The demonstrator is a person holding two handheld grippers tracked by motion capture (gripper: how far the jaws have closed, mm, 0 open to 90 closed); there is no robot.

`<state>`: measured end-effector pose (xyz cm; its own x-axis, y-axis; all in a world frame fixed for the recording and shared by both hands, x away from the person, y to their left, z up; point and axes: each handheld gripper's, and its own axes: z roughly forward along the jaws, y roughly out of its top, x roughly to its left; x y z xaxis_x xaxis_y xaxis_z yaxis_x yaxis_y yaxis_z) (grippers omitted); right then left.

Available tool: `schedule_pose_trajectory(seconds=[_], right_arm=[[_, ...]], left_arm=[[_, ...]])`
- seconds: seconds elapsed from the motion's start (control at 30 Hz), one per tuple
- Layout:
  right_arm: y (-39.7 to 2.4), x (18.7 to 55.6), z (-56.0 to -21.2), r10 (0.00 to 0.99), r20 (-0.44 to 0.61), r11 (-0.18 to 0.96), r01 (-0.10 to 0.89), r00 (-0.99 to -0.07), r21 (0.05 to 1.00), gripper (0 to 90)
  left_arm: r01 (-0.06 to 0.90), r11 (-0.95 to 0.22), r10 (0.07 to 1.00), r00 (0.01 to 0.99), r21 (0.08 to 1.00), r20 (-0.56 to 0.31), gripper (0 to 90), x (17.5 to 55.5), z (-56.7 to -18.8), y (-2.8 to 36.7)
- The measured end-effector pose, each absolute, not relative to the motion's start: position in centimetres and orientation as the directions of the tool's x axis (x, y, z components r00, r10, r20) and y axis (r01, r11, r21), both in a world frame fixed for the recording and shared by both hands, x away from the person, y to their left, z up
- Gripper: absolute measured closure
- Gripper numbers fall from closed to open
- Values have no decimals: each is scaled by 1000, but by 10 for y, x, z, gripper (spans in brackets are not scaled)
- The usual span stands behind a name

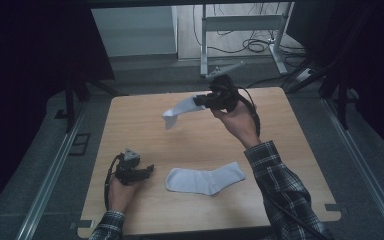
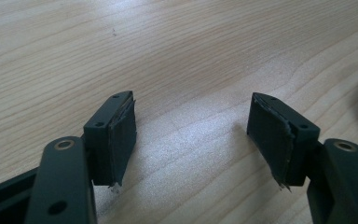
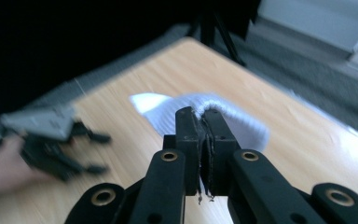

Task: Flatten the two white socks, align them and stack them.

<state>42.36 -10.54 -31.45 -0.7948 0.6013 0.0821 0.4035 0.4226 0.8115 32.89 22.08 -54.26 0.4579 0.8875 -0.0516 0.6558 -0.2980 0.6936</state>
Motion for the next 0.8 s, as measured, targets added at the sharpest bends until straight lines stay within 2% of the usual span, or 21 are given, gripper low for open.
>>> schedule_pose_trajectory(seconds=[0.27, 0.4, 0.53, 0.63, 0.8], right_arm=[[-148, 437, -411, 665, 121, 485, 550, -737, 680, 854], [-173, 438, -447, 693, 110, 509, 591, -713, 626, 853], [-198, 436, -470, 708, 83, 541, 614, -701, 575, 841], [-217, 434, -483, 720, 54, 559, 625, -692, 545, 794], [-249, 435, -484, 769, 90, 471, 657, -633, 589, 696]], left_arm=[[646, -309, 886, 462, 697, -35, 308, 329, -544, 219], [645, -308, 887, 460, 699, -34, 302, 329, -544, 219], [650, -305, 889, 456, 696, -37, 299, 330, -544, 217], [655, -306, 890, 454, 691, -36, 300, 332, -543, 215], [655, -303, 887, 460, 692, -47, 332, 343, -537, 208]])
